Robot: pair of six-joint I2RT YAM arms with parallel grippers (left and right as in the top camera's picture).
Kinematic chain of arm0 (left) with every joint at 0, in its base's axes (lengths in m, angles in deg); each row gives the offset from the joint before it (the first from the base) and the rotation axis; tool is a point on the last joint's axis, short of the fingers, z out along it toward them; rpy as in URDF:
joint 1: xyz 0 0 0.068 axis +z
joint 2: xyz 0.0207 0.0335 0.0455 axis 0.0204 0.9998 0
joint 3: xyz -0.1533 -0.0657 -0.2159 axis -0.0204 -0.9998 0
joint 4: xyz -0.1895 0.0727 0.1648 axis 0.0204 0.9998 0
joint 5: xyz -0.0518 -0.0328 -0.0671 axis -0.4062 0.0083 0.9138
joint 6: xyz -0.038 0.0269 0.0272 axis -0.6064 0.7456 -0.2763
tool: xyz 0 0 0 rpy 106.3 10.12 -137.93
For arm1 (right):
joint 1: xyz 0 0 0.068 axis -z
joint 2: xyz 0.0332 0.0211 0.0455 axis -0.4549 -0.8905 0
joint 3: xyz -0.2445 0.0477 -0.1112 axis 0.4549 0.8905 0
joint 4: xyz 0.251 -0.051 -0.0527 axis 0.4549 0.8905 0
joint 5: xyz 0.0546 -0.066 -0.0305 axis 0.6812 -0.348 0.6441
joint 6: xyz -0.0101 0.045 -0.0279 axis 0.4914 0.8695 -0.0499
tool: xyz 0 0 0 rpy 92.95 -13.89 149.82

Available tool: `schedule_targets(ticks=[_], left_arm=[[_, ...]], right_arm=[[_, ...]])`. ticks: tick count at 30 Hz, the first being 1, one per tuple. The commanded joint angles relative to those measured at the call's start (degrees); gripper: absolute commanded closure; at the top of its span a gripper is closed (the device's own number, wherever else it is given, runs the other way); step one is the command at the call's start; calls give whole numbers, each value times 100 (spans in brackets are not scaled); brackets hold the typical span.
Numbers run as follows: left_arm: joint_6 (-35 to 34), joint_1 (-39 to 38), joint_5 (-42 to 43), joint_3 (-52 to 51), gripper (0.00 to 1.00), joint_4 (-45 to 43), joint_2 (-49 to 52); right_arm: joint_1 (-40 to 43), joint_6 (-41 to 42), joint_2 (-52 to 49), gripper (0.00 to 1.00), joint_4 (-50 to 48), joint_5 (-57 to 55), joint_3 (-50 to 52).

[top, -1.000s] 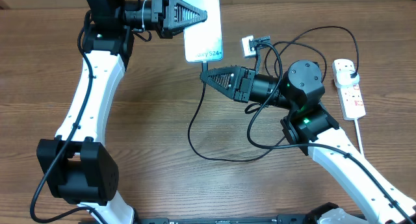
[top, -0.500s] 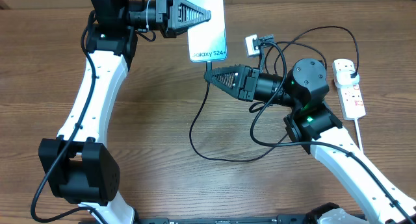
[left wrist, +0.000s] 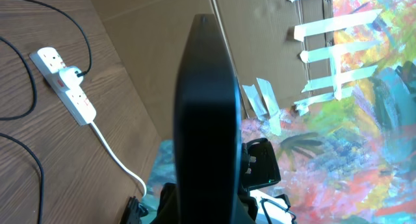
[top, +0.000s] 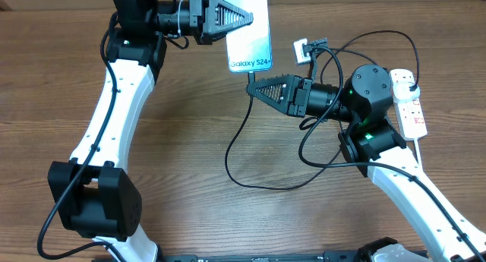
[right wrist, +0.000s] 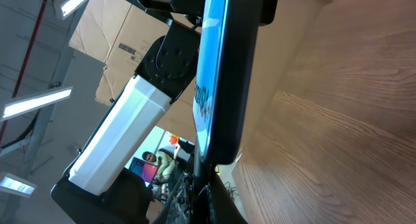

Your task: Plug charger to phone and switch on socket

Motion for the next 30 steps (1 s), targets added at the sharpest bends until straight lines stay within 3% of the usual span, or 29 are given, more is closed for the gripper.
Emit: schedule_targets(ticks=[1, 30], left_arm=[[136, -297, 730, 55, 96, 2, -179], [240, -409, 730, 55, 96, 4, -179]], right_arm=[[190, -55, -28, 96, -94, -686, -9], [393, -28, -28, 96, -116, -647, -13]])
